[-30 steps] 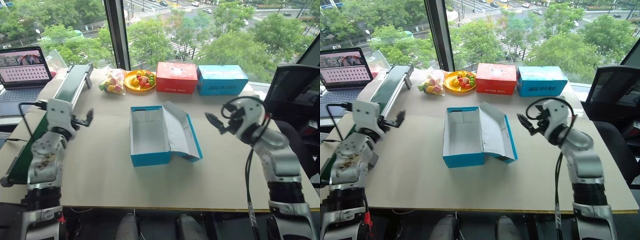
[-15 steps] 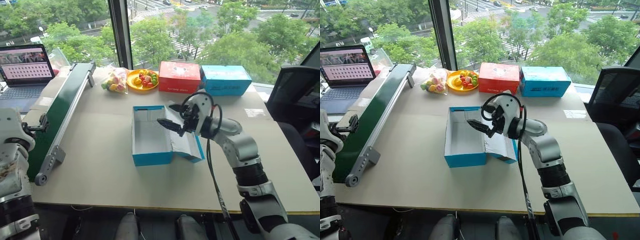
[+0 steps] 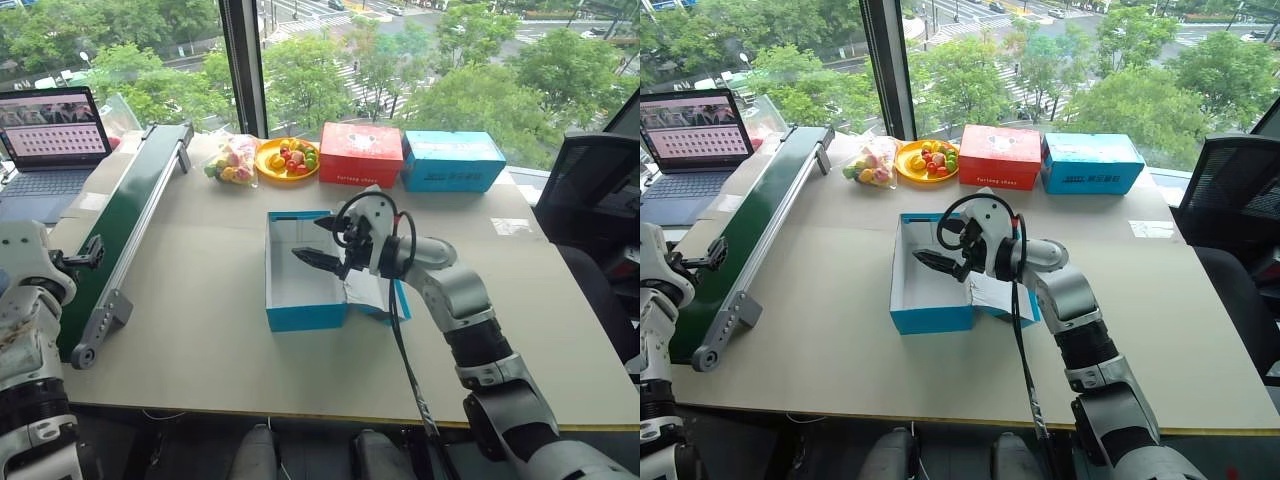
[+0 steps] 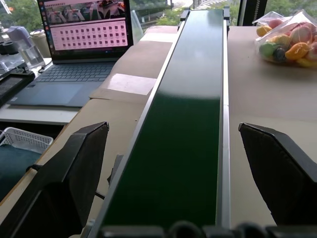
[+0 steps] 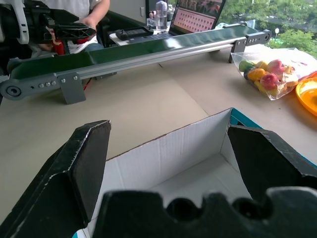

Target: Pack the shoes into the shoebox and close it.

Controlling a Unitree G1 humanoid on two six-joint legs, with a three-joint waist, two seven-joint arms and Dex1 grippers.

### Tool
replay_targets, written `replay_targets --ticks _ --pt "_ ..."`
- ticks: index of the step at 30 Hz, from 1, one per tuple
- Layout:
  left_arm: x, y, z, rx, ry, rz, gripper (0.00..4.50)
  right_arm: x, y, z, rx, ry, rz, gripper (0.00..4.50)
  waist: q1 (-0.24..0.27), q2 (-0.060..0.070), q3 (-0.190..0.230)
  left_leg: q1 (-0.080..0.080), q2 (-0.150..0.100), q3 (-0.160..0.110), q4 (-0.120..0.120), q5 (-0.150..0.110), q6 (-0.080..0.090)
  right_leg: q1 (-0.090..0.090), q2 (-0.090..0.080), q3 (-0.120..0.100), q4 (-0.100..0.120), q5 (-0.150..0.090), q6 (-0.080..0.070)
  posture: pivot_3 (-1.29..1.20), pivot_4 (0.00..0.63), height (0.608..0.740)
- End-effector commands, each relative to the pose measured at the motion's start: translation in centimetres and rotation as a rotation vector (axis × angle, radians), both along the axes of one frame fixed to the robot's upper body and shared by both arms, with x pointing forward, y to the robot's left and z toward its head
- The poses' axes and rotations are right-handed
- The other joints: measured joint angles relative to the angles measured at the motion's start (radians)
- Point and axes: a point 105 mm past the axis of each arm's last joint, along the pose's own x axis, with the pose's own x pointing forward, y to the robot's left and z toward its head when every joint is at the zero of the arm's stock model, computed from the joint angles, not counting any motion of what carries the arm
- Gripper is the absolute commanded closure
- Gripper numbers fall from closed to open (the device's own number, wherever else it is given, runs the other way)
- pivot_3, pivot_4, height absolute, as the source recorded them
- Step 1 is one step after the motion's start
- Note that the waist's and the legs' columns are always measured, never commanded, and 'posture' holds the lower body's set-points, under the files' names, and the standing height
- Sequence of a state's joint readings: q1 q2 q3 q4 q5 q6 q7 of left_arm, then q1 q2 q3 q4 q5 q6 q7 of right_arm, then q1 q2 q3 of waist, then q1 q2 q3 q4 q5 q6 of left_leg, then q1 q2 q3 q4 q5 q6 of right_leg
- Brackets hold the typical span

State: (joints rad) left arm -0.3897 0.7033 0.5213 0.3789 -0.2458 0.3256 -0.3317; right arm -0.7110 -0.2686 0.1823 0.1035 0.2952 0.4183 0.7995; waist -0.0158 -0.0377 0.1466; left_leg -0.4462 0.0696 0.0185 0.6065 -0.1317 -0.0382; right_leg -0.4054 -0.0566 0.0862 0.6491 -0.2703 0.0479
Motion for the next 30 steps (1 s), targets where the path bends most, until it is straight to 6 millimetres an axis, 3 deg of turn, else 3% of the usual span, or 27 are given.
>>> replay_targets --ticks 1,15,30 --pt "1.0 0.1 1.7 0.059 -0.029 -0.026 0.0 0.0 -0.3 2.2 0.037 -0.083 -0.018 0.05 0.0 0.0 0.0 0.0 0.0 0.0 0.0 0.0 0.0 0.0 0.0 0.0 0.0 0.0 0.0 0.0 0.15 0.74" --pt "3.9 0.1 0.7 0.045 0.008 -0.049 0.0 0.3 -1.0 2.2 0.032 -0.098 -0.058 0.05 0.001 0.0 0.0 -0.001 0.0 0.0 0.0 0.0 0.0 0.0 0.0 0.0 0.0 0.0 0.0 0.0 0.15 0.74" --pt "3.9 0.3 1.0 0.044 -0.024 -0.067 0.0 0.6 -1.3 2.4 0.028 -0.106 -0.066 0.05 0.0 0.0 0.0 -0.001 0.0 0.0 0.0 0.0 0.0 -0.001 0.0 -0.001 0.0 0.0 0.0 0.0 0.15 0.74"
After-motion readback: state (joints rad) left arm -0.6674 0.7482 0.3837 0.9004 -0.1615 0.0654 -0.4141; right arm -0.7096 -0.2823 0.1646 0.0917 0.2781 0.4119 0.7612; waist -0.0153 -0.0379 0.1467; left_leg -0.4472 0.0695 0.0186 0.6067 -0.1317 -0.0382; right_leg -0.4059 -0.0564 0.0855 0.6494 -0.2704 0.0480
